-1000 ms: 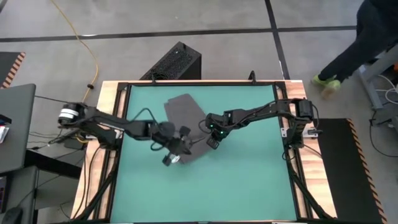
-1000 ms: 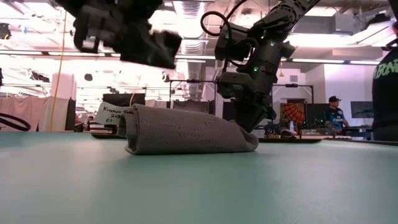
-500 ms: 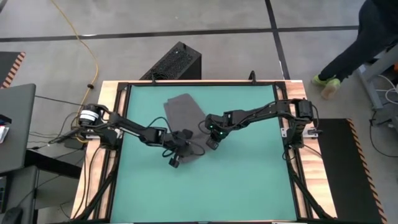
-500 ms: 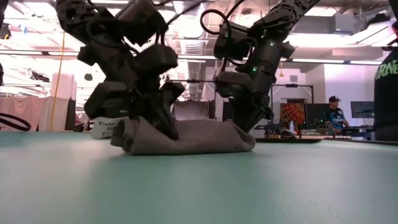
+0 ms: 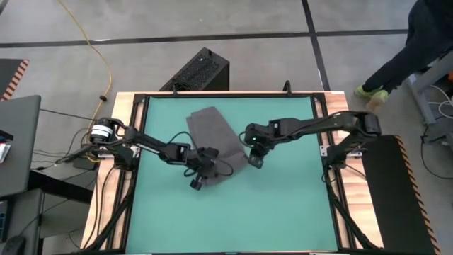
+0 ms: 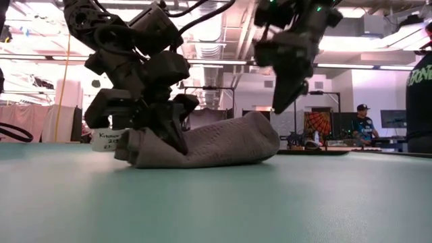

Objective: Roll towel into tight, uniform cylinder
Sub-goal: Roll the gray towel

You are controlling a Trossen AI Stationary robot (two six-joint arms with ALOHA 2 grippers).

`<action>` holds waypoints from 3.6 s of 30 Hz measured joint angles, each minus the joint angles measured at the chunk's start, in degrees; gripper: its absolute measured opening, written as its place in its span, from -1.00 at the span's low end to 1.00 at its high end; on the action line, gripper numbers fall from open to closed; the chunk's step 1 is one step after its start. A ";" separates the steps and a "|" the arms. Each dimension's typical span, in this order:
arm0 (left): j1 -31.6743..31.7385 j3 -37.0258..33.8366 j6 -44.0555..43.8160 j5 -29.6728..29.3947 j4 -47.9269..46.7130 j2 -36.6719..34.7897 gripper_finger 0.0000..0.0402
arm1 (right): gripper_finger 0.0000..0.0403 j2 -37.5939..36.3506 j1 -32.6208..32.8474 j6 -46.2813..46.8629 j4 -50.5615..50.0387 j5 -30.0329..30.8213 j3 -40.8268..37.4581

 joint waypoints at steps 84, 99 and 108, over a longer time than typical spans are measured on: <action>20.71 -11.29 17.03 -14.55 5.15 -17.86 -1.00 | -0.18 14.81 -6.50 -12.86 41.96 15.38 0.11; 22.59 -10.95 8.40 -9.33 -2.23 -6.64 -1.00 | 0.19 15.32 -9.33 4.78 40.68 14.16 0.13; 17.48 -10.09 10.27 -3.71 -2.09 -5.81 -1.00 | 0.18 15.33 -6.60 8.71 31.46 15.06 0.13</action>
